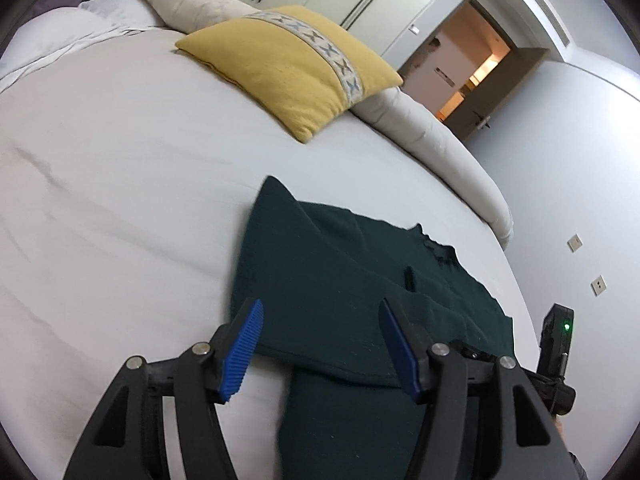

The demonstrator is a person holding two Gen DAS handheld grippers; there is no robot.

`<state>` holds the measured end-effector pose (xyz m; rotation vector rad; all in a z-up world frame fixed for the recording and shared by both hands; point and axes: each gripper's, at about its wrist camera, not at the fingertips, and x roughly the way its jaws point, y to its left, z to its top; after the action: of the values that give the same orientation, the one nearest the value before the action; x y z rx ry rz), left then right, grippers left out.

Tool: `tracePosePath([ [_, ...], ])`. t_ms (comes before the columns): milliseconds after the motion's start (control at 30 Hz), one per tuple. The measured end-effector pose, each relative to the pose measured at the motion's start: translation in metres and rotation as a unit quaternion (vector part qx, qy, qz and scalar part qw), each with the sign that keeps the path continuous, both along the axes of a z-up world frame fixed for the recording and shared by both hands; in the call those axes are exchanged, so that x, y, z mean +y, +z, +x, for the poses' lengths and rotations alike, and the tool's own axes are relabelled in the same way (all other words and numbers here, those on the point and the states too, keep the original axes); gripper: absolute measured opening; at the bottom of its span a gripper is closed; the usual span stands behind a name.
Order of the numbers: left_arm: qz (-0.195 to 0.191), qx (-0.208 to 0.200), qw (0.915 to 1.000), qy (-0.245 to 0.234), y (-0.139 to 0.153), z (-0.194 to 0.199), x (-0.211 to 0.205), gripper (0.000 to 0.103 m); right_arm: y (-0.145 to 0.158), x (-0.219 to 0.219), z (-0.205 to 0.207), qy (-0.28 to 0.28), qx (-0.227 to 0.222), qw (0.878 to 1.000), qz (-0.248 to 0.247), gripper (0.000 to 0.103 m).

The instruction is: Fold small clothes

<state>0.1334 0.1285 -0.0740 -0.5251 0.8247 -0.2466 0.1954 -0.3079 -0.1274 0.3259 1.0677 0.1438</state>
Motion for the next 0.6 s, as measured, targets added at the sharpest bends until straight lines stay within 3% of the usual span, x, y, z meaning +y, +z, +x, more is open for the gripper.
tracePosePath([
  [33,-0.002,0.000,1.0000,0.003,0.000,0.001,0.002,0.062,0.003,0.003,0.000,0.002,-0.001,1.000,-0.004,0.007],
  [200,-0.006,-0.001,0.9999,0.012,0.002,0.012,0.004,0.065,0.039,0.013,-0.011,0.035,-0.036,0.998,-0.044,0.006],
  [367,0.001,-0.001,0.9998,0.019,0.005,0.031,0.003,0.070,0.080,-0.023,-0.009,0.019,-0.077,0.996,-0.050,0.006],
  [433,0.012,0.008,0.9998,0.016,0.002,0.043,-0.001,0.077,0.083,-0.046,-0.003,-0.002,-0.078,0.996,-0.042,0.006],
  [600,0.032,0.038,0.9987,0.015,-0.018,0.066,-0.013,0.077,0.054,-0.101,0.014,-0.042,-0.041,0.997,-0.046,0.006],
])
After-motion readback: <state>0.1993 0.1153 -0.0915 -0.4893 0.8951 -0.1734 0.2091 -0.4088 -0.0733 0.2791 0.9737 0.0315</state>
